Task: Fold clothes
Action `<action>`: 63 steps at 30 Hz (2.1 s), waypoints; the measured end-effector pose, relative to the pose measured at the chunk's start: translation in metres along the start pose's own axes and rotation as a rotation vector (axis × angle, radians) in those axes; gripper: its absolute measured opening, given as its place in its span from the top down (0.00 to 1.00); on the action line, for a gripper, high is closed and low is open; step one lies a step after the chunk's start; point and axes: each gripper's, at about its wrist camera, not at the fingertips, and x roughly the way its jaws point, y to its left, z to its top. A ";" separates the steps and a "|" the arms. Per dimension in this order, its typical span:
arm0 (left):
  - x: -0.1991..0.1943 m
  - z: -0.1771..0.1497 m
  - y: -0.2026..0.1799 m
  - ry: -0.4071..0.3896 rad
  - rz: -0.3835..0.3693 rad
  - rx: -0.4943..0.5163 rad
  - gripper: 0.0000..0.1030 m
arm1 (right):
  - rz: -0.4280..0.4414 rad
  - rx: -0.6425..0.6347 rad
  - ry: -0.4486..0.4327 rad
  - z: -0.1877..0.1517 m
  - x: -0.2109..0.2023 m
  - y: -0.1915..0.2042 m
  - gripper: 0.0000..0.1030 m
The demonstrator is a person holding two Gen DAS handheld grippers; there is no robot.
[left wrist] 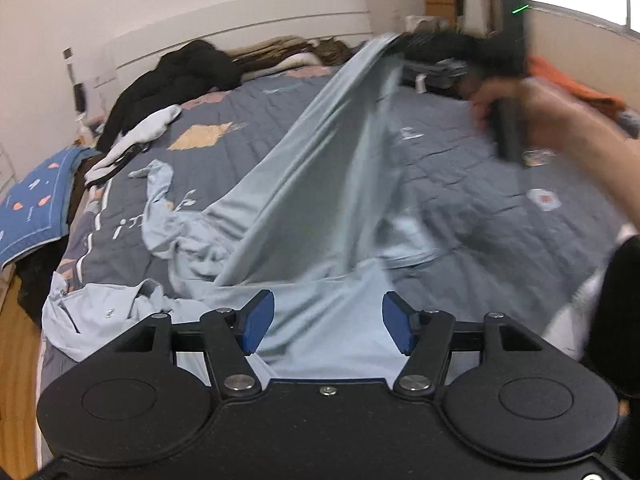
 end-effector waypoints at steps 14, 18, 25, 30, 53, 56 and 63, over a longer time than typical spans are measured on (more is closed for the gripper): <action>0.083 -0.017 0.020 0.149 0.066 -0.020 0.42 | -0.434 -0.137 -0.067 0.027 -0.045 -0.088 0.98; 0.107 -0.028 0.023 0.222 0.087 -0.031 0.42 | -0.412 -0.125 0.083 -0.005 -0.018 -0.104 0.98; 0.094 -0.027 0.056 0.249 0.089 -0.115 0.94 | -0.388 -0.124 0.171 -0.025 -0.007 -0.108 0.98; 0.023 -0.025 0.104 0.227 0.114 -0.186 0.95 | -0.389 -0.112 0.208 -0.028 -0.010 -0.113 0.98; 0.047 0.025 0.098 0.073 0.051 -0.183 0.44 | -0.167 -0.114 0.381 -0.003 -0.029 -0.080 0.46; 0.100 0.033 0.099 0.121 0.039 -0.170 0.44 | -0.196 -0.177 0.397 -0.003 -0.029 -0.078 0.41; 0.177 0.029 0.106 0.244 0.012 -0.184 0.44 | -0.333 -0.165 0.453 -0.013 -0.026 -0.109 0.39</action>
